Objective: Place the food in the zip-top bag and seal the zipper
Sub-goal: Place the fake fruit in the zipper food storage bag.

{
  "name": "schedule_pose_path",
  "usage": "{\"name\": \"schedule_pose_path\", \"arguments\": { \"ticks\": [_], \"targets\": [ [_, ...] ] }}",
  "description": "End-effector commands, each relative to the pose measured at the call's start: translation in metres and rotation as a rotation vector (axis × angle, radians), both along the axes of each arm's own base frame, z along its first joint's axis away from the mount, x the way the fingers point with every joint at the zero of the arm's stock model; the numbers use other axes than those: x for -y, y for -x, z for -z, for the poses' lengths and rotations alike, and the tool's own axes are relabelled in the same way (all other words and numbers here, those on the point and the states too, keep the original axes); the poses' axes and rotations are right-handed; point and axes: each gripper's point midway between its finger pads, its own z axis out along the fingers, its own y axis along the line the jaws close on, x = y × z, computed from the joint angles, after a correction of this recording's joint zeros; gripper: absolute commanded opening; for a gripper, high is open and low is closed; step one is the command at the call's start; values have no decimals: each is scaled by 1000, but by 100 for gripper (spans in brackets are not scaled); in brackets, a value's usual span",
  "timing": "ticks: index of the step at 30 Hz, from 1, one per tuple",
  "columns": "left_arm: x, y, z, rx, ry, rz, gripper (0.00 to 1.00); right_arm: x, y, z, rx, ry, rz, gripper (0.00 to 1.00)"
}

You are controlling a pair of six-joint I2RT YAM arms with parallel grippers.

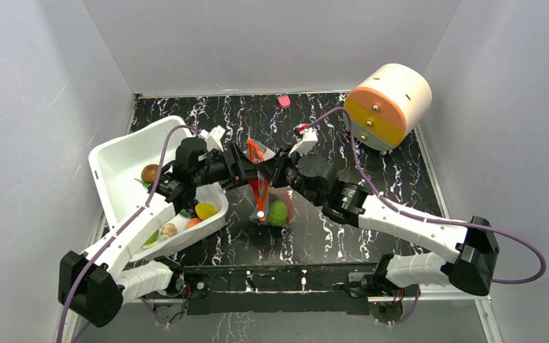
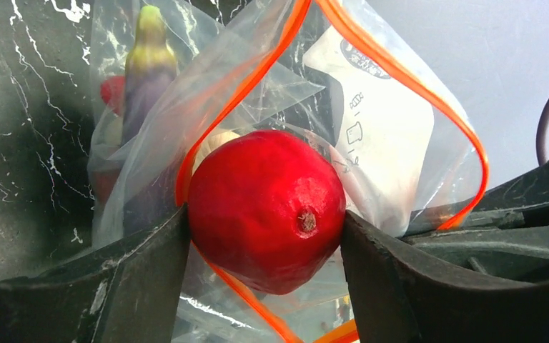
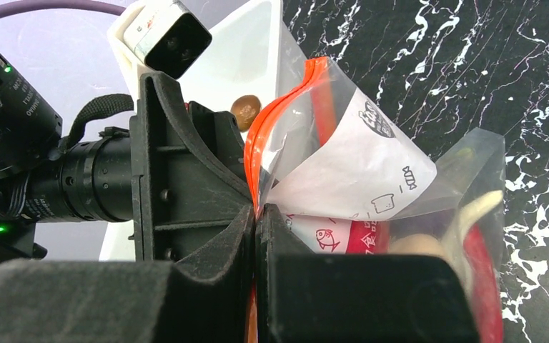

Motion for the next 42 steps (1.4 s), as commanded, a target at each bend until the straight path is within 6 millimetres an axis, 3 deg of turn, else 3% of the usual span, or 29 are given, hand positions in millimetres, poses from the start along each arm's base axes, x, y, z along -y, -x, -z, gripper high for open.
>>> {"name": "schedule_pose_path", "arguments": {
  "ticks": [1,3,6,9,14,18,24,28,31,36,42],
  "targets": [
    [16,28,-59,114,101,151,57,6,-3,-19,33,-67,35,0],
    [15,29,-66,128,95,150,57,10,-3,-18,35,-72,43,0],
    [15,30,-77,144,101,151,78,14,-3,-18,40,-73,54,0],
    [15,32,-84,164,119,150,82,16,-2,-18,39,-72,53,0],
    [16,35,-84,138,133,148,72,22,2,-17,38,-93,53,0],
    [13,35,-74,114,86,135,69,21,5,-15,36,-95,38,0],
    [13,31,-58,93,42,124,48,26,8,-16,37,-105,40,0],
    [4,26,-52,111,-61,103,47,32,7,-19,46,-86,55,0],
    [-13,20,-48,126,-191,62,53,39,8,-23,50,-82,69,0],
    [-37,13,-25,102,-393,34,53,45,10,-31,61,-108,74,0],
    [-22,11,-17,131,-362,107,46,39,12,-36,52,-145,56,0]
  ]
}}
